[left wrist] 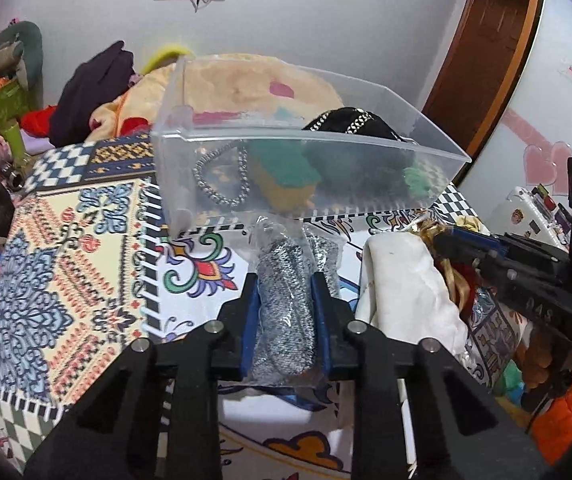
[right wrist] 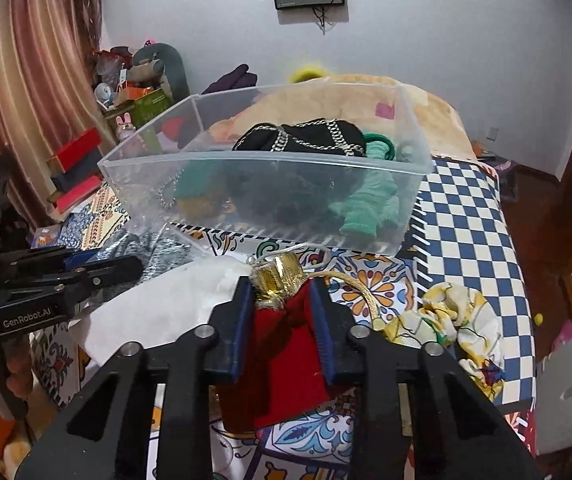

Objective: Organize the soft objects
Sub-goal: 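Grasp the grey mesh bag with the left tool while the right tool grasps the red pouch, then drop the mesh bag and red pouch into the clear box, opening both tools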

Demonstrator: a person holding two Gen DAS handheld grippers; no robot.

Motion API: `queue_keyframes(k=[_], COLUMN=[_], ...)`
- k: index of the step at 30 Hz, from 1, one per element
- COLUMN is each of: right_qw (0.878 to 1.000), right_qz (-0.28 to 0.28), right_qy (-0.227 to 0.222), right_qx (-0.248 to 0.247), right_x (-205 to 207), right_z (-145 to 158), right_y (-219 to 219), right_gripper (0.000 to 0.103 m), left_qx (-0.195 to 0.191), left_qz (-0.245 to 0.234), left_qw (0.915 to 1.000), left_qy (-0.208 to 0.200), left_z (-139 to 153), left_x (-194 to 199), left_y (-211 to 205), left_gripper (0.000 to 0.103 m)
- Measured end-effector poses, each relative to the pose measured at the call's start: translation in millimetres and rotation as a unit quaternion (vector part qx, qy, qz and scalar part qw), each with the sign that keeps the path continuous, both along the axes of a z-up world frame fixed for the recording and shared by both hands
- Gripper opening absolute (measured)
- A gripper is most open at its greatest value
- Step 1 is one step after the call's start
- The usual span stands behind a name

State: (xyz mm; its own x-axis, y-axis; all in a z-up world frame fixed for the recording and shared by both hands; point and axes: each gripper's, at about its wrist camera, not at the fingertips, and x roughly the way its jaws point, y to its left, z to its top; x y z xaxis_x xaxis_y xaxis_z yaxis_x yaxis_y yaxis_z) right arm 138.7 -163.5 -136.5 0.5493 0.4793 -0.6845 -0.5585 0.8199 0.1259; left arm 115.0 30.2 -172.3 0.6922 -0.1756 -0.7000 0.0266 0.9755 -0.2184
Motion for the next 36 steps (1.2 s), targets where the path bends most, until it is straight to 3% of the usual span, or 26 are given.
queue_keyframes(k=[6,17,25,36], right_qw=[1.000,0.997,0.990,0.984], right_qz=[-0.015,-0.028,-0.040,-0.027], right_qy=[-0.017,-0.065,-0.114,-0.146], right_qx=[-0.003,0.038,0.071,0.101], right_x=[-2.2,-11.1,-14.3,5.3], right_z=[6.3,49.2,82.8,106.6], right_y=[-9.3,-16.9,-17.7,7.9], right_gripper=[0.011,0.011,0.011,0.011], left_qx=[0.027,0.027,0.033,0.038], left_qz=[0.016,0.036,0.045,0.064], left_qw=[0.9993,0.9944,0.9881,0.9789], left_qy=[-0.023,-0.095,-0.143,-0.190], left_z=[15.2,63.6,93.5,120.1], left_x=[-19.8,-45.9,-38.7,-14.4], left_y=[2.7,17.3,22.2,29.9], left_gripper=[0.019,0.018,0.018,0.018])
